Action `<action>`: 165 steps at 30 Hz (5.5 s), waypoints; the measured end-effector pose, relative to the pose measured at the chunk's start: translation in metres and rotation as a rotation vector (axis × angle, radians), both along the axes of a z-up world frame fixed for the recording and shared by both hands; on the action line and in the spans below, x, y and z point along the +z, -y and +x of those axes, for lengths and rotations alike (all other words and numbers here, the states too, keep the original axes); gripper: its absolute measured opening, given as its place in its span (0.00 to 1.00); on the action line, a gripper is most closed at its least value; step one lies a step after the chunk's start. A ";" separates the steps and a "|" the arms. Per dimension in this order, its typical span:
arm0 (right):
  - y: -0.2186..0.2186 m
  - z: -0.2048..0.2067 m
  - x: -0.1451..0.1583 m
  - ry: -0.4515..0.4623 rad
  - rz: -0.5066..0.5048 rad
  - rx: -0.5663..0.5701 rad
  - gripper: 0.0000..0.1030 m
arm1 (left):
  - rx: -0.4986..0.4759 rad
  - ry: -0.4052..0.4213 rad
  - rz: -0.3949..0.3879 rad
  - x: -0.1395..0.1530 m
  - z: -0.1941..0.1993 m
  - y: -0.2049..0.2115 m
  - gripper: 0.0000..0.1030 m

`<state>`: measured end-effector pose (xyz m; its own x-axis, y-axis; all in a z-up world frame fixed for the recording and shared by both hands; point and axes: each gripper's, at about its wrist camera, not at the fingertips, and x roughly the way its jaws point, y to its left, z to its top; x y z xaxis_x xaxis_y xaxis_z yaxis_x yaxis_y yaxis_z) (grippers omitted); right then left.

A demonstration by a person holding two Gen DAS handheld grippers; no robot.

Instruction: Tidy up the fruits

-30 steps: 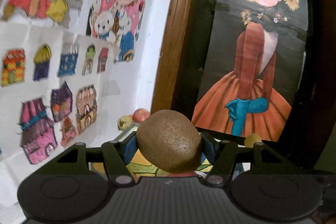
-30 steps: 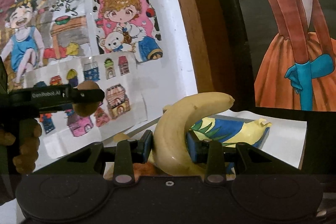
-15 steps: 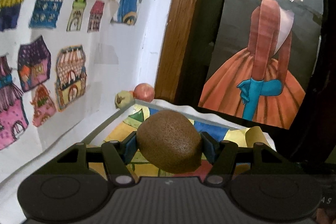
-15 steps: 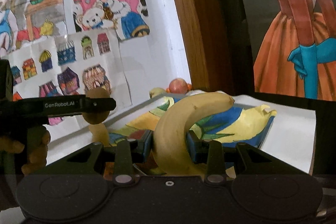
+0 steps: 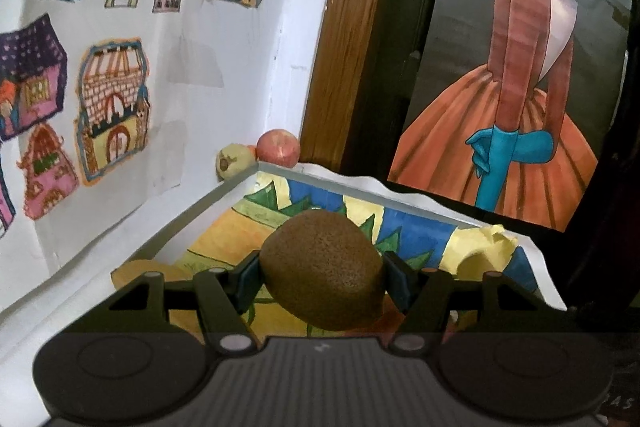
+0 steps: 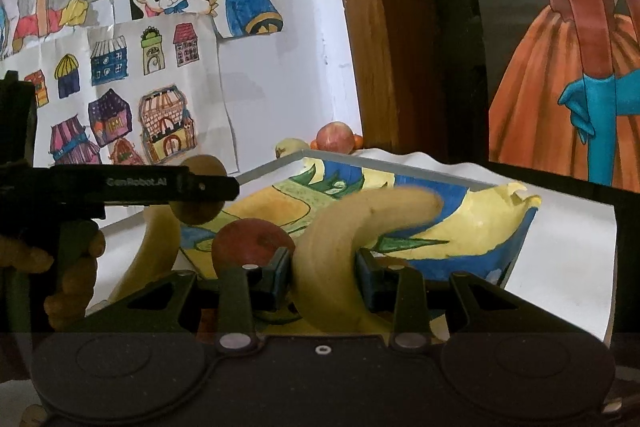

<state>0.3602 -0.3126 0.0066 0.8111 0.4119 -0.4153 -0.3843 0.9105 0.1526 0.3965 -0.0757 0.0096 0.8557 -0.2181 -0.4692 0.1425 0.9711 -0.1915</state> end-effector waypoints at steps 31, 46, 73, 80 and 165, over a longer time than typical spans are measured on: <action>-0.015 -0.009 -0.006 0.060 -0.103 -0.009 0.68 | -0.004 0.003 0.018 -0.003 -0.002 0.011 0.84; -0.003 -0.073 0.038 0.185 -0.046 -0.084 0.99 | -0.012 0.139 -0.007 0.050 -0.070 0.010 1.00; -0.003 -0.231 0.085 0.304 0.016 -0.135 0.99 | 0.019 0.219 -0.013 0.080 -0.229 -0.045 1.00; -0.015 -0.258 0.078 0.279 -0.009 -0.142 0.99 | 0.043 0.206 -0.009 0.072 -0.261 -0.066 1.00; -0.120 -0.135 -0.010 -0.059 -0.187 0.149 0.91 | 0.078 -0.124 0.122 -0.025 -0.196 -0.120 1.00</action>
<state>0.2254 -0.1922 -0.0037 0.7192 0.4365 -0.5407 -0.5119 0.8590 0.0125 0.2002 0.0448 -0.0157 0.8018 -0.0888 -0.5910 0.0487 0.9953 -0.0835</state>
